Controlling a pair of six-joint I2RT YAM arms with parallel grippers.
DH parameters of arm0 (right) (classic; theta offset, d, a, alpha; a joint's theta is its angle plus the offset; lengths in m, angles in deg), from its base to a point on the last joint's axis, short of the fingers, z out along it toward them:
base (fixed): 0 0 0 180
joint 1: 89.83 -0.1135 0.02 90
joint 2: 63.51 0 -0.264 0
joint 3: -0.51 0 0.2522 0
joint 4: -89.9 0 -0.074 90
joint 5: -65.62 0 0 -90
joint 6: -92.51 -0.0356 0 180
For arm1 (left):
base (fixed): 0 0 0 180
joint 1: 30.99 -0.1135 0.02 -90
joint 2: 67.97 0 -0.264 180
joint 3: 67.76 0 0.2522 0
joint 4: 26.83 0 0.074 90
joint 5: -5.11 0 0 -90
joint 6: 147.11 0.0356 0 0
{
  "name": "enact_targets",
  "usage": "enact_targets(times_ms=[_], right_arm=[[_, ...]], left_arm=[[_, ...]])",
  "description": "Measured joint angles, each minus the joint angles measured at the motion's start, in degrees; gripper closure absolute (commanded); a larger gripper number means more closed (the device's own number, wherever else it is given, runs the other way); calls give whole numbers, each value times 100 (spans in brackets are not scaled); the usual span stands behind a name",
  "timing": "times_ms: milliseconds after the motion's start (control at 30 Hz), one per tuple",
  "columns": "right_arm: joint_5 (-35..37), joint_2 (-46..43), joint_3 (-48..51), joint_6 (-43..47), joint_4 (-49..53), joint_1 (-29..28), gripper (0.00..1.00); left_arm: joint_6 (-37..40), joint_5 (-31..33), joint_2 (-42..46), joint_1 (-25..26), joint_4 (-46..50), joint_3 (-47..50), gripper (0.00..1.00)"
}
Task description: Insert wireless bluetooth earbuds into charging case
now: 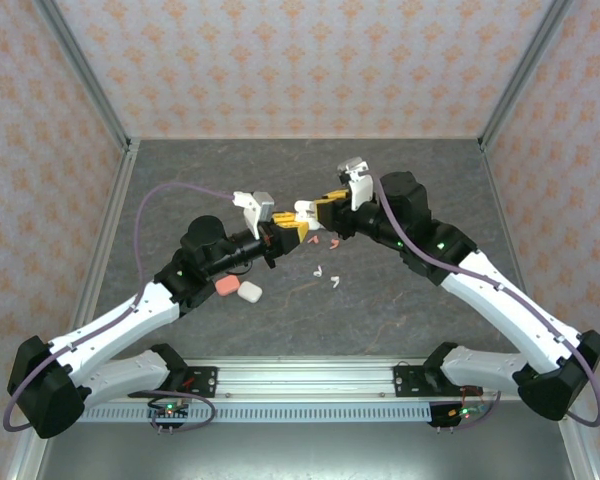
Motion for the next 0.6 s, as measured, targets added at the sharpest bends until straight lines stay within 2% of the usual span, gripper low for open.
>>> enact_targets(times_ms=[600], right_arm=[[-127,59,0,4,125,-26,71]], left_arm=[[-2,192,-2,37,4,-22,100]])
